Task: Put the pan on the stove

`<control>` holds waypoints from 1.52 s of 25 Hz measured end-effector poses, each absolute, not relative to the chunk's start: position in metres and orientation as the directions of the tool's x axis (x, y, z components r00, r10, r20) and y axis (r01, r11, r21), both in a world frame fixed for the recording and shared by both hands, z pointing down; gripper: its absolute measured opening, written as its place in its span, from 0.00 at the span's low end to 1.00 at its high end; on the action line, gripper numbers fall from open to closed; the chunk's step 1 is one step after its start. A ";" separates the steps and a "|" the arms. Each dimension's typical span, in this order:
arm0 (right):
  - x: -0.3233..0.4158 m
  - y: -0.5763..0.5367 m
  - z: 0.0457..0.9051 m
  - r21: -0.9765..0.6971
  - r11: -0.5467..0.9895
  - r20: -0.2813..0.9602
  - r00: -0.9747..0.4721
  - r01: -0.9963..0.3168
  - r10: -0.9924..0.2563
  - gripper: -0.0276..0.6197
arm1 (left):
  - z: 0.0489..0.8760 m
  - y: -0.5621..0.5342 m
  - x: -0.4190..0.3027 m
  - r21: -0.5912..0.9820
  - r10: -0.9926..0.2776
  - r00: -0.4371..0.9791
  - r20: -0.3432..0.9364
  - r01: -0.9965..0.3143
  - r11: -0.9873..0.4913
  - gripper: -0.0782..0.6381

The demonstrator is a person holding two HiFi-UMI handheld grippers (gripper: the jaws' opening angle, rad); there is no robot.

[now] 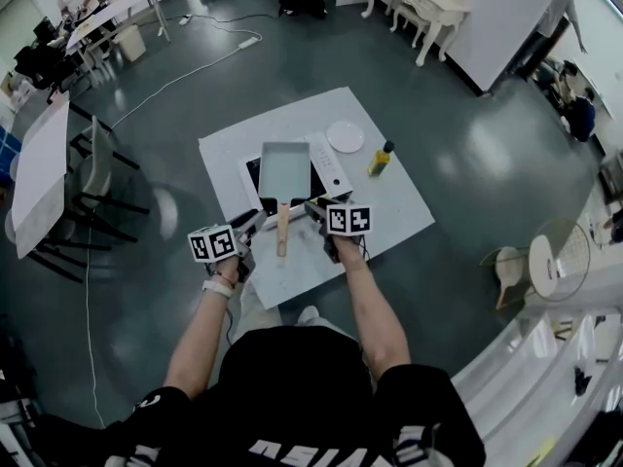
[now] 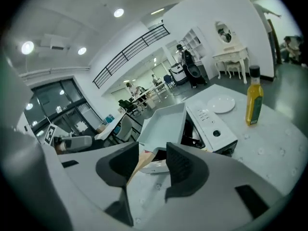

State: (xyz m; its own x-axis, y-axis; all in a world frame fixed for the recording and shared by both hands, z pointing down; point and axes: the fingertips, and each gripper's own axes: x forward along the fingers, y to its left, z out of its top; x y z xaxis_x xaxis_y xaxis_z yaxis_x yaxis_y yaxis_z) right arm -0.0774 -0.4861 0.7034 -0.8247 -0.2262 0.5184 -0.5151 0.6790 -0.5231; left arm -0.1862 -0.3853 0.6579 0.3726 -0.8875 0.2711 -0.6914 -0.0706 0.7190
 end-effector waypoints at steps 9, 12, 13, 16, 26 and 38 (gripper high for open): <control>-0.054 -0.483 0.666 -0.381 0.717 0.513 -0.778 -0.584 -0.363 0.18 | 0.613 -0.373 -0.198 0.643 -0.941 0.230 0.247 -0.766 -0.019 0.27; -0.046 -0.483 0.652 -0.334 0.727 0.506 -0.765 -0.600 -0.399 0.16 | 0.606 -0.366 -0.198 0.617 -0.945 0.208 0.252 -0.787 -0.008 0.26; -0.043 -0.482 0.647 -0.318 0.729 0.502 -0.760 -0.607 -0.414 0.14 | 0.605 -0.364 -0.197 0.600 -0.944 0.206 0.258 -0.800 -0.011 0.26; -0.037 -0.480 0.631 -0.280 0.738 0.480 -0.755 -0.614 -0.446 0.11 | 0.599 -0.359 -0.193 0.541 -0.940 0.201 0.275 -0.840 -0.021 0.25; -0.024 -0.456 0.591 -0.172 0.777 0.421 -0.758 -0.606 -0.499 0.06 | 0.577 -0.350 -0.175 0.419 -0.946 0.179 0.269 -0.907 -0.053 0.18; -0.013 -0.439 0.595 -0.192 0.778 0.420 -0.767 -0.598 -0.485 0.04 | 0.570 -0.343 -0.163 0.354 -0.941 0.184 0.285 -0.932 -0.075 0.11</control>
State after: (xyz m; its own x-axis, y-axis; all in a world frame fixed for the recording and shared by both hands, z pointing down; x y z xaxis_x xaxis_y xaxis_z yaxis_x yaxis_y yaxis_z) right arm -0.0129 -0.4386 0.5954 -0.7667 -0.4851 0.4205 -0.5978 0.7784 -0.1919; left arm -0.1630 -0.3434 0.5704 0.1836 -0.9407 0.2852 -0.9323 -0.0747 0.3538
